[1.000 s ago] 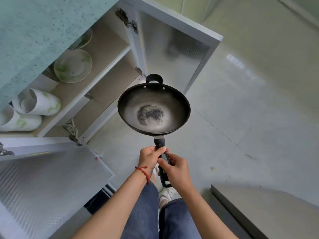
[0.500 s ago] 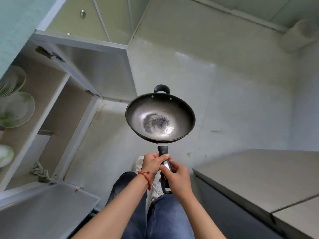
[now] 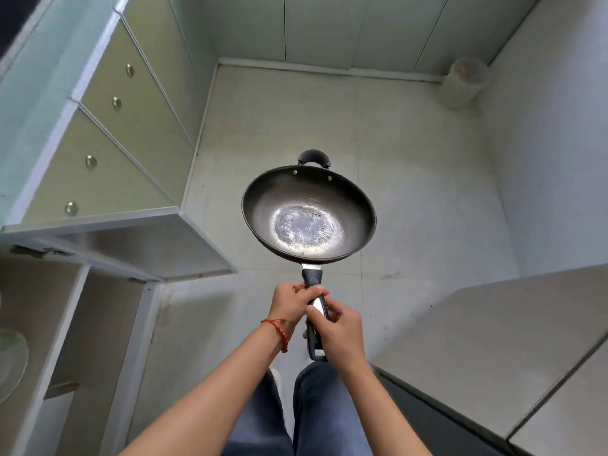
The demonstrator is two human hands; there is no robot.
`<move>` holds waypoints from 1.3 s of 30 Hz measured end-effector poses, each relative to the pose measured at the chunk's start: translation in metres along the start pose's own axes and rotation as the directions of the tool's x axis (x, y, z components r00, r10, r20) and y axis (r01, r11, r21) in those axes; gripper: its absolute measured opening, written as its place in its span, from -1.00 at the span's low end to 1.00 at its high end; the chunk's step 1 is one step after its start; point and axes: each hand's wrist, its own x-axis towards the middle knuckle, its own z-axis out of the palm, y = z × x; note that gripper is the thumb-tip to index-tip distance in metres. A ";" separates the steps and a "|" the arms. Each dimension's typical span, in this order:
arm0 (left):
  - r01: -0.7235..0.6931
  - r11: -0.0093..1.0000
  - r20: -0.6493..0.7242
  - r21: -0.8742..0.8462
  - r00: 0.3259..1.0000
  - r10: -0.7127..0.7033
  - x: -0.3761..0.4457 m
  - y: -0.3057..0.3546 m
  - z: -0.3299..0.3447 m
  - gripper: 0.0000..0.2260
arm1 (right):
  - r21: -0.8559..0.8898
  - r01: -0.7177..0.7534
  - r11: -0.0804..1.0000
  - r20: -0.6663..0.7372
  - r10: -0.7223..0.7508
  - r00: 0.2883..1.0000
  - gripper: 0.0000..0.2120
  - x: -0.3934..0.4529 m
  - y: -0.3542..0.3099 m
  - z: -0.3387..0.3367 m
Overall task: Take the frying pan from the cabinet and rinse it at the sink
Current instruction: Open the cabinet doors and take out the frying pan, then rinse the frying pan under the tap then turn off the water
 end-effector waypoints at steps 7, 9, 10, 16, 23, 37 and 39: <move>-0.085 0.996 0.005 -0.010 0.996 0.085 0.065 0.091 0.054 -0.94 | 0.001 0.085 0.996 -0.010 -0.085 0.996 -0.93 0.093 -0.074 -0.031; -0.109 0.994 -0.001 -0.029 0.994 0.109 0.083 0.120 0.077 -0.93 | -0.004 0.112 0.994 0.003 -0.112 0.994 -0.95 0.123 -0.099 -0.046; -0.120 0.992 -0.006 -0.037 0.993 0.120 0.092 0.135 0.088 -0.93 | -0.001 0.128 0.992 0.009 -0.128 0.992 -0.96 0.137 -0.113 -0.055; -0.206 0.976 -0.016 -0.071 0.979 0.206 0.139 0.218 0.148 -0.89 | -0.012 0.232 0.973 0.043 -0.232 0.972 -0.90 0.208 -0.193 -0.100; -0.286 0.953 0.010 -0.101 0.957 0.289 0.201 0.308 0.199 -0.89 | 0.037 0.299 0.953 0.046 -0.301 0.953 -0.93 0.293 -0.269 -0.128; -0.333 0.937 0.047 -0.108 0.939 0.339 0.375 0.500 0.309 -0.89 | 0.076 0.345 0.936 0.005 -0.346 0.938 -0.91 0.516 -0.426 -0.183; -0.339 0.936 0.043 -0.099 0.938 0.344 0.394 0.522 0.325 -0.90 | 0.094 0.349 0.932 0.000 -0.350 0.937 -0.94 0.543 -0.443 -0.191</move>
